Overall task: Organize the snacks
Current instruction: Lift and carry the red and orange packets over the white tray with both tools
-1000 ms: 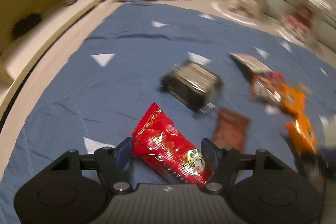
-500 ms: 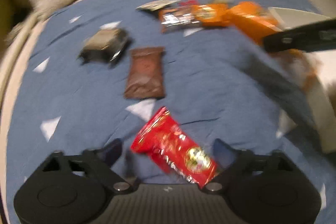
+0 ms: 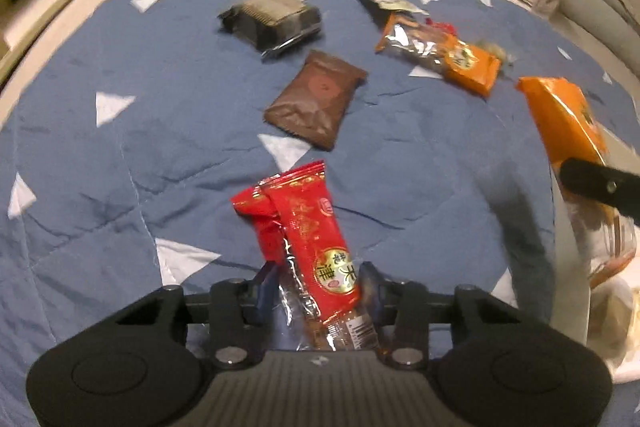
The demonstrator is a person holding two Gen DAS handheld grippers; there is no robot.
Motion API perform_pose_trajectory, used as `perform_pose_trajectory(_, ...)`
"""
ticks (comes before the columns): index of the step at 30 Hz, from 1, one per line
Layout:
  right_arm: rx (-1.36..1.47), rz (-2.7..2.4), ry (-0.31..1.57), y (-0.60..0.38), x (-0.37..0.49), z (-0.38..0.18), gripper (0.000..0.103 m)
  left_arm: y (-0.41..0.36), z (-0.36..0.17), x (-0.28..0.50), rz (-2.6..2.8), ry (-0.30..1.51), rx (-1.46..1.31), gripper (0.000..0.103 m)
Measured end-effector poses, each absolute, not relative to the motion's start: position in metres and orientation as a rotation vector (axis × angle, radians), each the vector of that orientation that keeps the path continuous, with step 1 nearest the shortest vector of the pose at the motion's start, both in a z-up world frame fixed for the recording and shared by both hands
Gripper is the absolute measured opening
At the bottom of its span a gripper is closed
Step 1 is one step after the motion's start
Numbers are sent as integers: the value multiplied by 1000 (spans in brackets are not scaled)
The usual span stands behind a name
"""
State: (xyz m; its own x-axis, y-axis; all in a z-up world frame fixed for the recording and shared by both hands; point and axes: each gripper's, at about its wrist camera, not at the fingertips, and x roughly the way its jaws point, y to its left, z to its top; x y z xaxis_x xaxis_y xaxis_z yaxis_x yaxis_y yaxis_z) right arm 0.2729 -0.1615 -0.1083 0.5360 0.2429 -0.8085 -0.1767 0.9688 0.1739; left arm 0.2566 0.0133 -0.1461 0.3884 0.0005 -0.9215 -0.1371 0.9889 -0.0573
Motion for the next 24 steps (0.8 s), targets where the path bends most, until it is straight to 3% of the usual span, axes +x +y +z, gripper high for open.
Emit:
perform_pose_trajectory(13, 116, 217, 887, -196, 252, -88, 41, -16, -102, 254, -7, 1008, -156, 40)
perform_pose_trajectory(24, 179, 84, 820, -284, 214, -72, 41, -99, -67, 262, -176, 891, -168, 40)
